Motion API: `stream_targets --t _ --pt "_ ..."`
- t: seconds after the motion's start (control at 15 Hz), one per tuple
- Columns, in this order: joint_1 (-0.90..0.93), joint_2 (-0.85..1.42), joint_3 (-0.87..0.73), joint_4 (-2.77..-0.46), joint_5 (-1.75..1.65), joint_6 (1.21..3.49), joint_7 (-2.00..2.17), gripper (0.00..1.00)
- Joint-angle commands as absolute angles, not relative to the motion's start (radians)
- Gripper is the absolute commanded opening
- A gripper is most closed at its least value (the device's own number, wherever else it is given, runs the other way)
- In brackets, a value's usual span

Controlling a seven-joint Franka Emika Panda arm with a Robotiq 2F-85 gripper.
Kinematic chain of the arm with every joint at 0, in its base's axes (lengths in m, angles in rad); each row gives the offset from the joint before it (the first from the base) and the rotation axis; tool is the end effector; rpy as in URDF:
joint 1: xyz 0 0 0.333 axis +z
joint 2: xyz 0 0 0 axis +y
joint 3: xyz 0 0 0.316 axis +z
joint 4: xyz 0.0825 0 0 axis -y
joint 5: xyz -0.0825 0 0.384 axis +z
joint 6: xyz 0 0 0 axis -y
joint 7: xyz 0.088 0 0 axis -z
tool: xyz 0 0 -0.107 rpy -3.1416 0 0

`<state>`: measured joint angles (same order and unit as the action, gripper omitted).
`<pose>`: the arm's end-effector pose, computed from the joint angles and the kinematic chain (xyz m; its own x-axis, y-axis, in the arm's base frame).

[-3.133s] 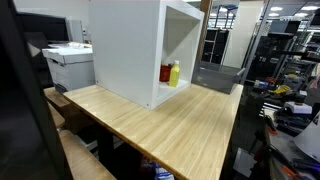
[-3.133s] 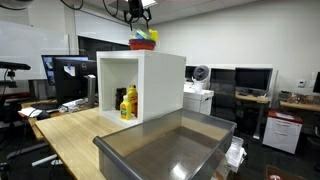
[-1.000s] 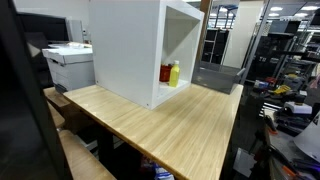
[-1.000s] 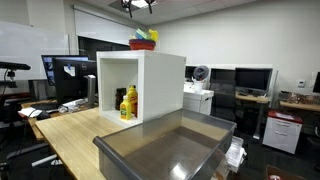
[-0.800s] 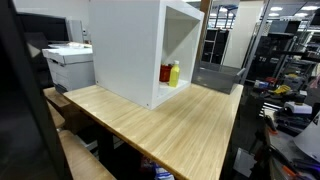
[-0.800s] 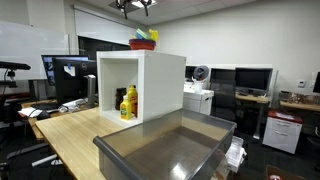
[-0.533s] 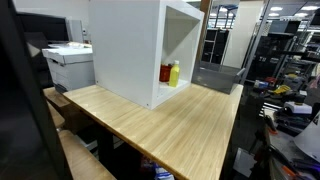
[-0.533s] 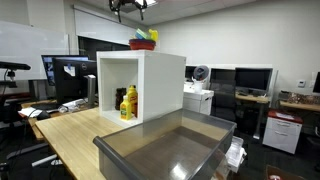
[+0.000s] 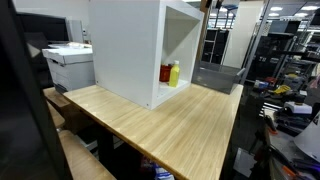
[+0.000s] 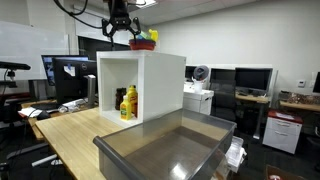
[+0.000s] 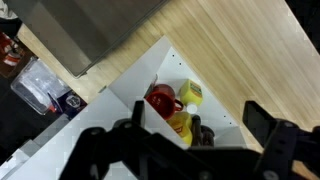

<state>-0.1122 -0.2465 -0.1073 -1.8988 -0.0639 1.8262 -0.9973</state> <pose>0.4836 -0.1192 0.6196 0.6992 0.7123 0.0615 0.6968 -0.6982 0.1645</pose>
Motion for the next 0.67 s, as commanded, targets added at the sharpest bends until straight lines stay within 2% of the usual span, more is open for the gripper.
stream_targets --t 0.0,0.6 --pt "-0.089 -0.329 -0.118 -2.054 -0.076 1.902 -0.961 1.0" --pt "-0.08 -0.478 -0.139 -2.182 -0.094 1.883 -0.935 1.0"
